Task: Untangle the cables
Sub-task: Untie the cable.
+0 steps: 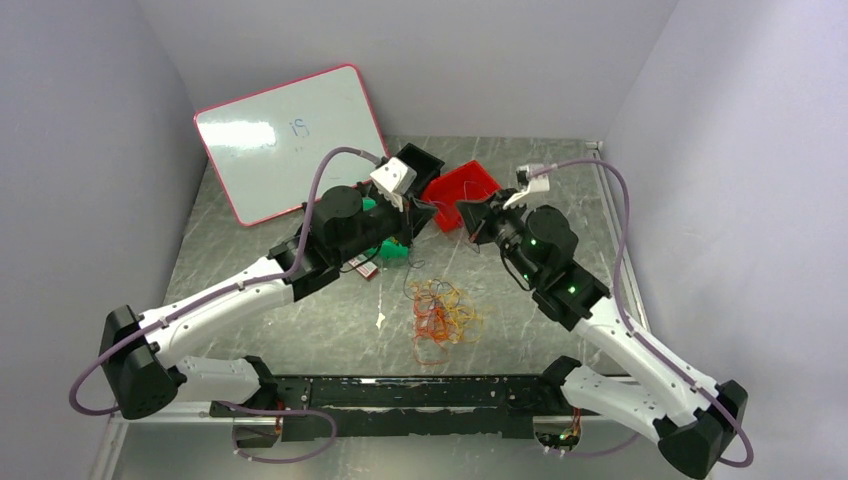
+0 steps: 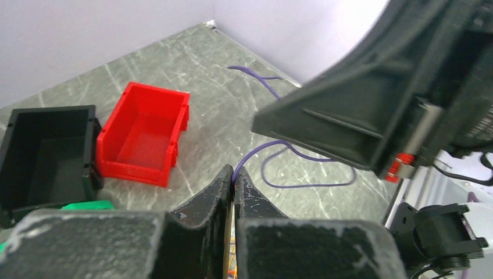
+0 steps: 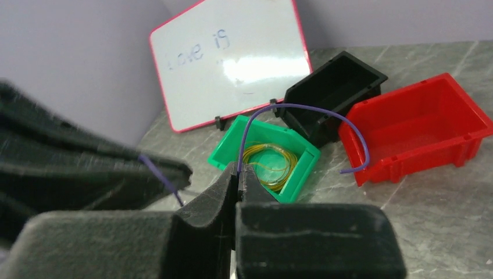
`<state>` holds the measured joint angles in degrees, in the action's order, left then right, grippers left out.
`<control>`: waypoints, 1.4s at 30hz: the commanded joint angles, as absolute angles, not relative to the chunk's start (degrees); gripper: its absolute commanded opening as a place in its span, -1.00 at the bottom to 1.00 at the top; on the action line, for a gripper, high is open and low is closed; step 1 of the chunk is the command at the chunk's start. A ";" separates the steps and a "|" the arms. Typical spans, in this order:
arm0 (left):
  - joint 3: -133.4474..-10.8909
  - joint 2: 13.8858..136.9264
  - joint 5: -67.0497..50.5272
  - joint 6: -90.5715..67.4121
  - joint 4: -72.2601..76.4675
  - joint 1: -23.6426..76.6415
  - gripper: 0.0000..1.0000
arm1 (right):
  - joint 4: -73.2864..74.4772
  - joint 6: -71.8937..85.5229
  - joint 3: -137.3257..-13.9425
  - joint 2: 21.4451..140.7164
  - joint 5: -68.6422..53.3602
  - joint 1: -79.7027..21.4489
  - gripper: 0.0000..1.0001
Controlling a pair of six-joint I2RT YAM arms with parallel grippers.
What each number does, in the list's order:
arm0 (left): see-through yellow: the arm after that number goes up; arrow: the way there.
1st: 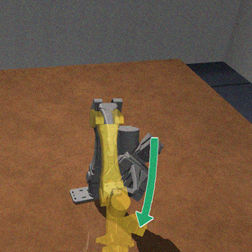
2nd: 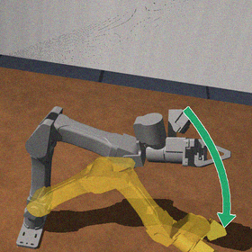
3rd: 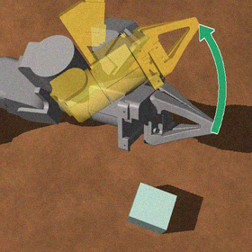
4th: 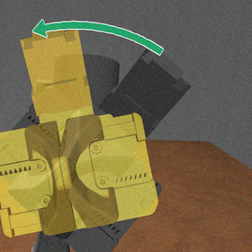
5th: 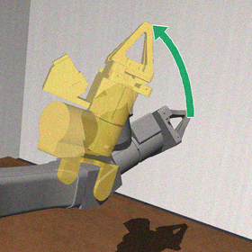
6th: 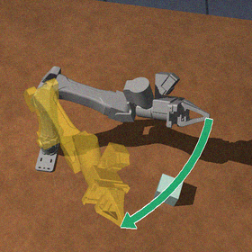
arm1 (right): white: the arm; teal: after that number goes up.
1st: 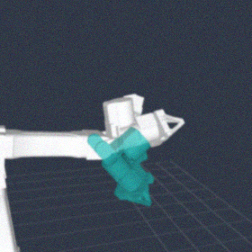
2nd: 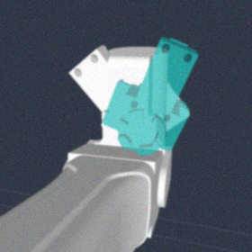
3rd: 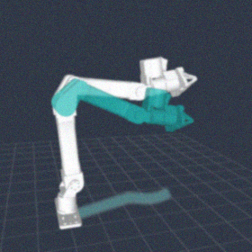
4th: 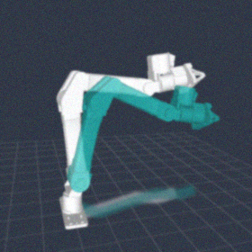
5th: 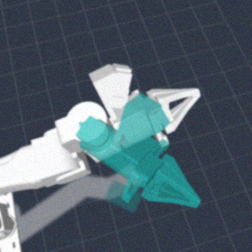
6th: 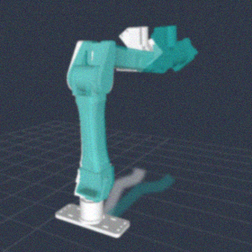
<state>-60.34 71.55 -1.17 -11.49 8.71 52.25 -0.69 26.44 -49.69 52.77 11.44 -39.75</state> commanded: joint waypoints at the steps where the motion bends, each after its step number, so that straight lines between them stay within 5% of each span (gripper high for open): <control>1: -63.95 71.05 2.37 -8.47 3.06 52.47 -0.86 | -4.92 19.19 -45.65 47.25 2.59 -39.57 -1.00; 9: -64.47 69.33 0.33 -9.06 3.21 52.46 -0.86 | -5.11 13.49 -41.40 44.05 -9.90 -39.57 -0.98; 15: -64.86 67.87 -5.59 -8.84 3.10 52.47 -0.86 | -7.87 8.36 -42.74 47.64 -20.13 -39.60 -0.75; 29: -63.32 65.53 -11.14 -11.48 3.39 52.47 -0.86 | -18.53 8.52 -41.35 51.23 -25.43 -39.57 -0.57; 42: -65.19 65.08 -10.41 -11.51 2.71 52.42 -0.86 | -15.88 9.06 -41.53 49.17 -14.33 -39.58 -0.49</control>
<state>-62.85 65.95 -9.34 -11.33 3.14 52.23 -16.36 8.93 -40.75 50.17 -19.05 -39.72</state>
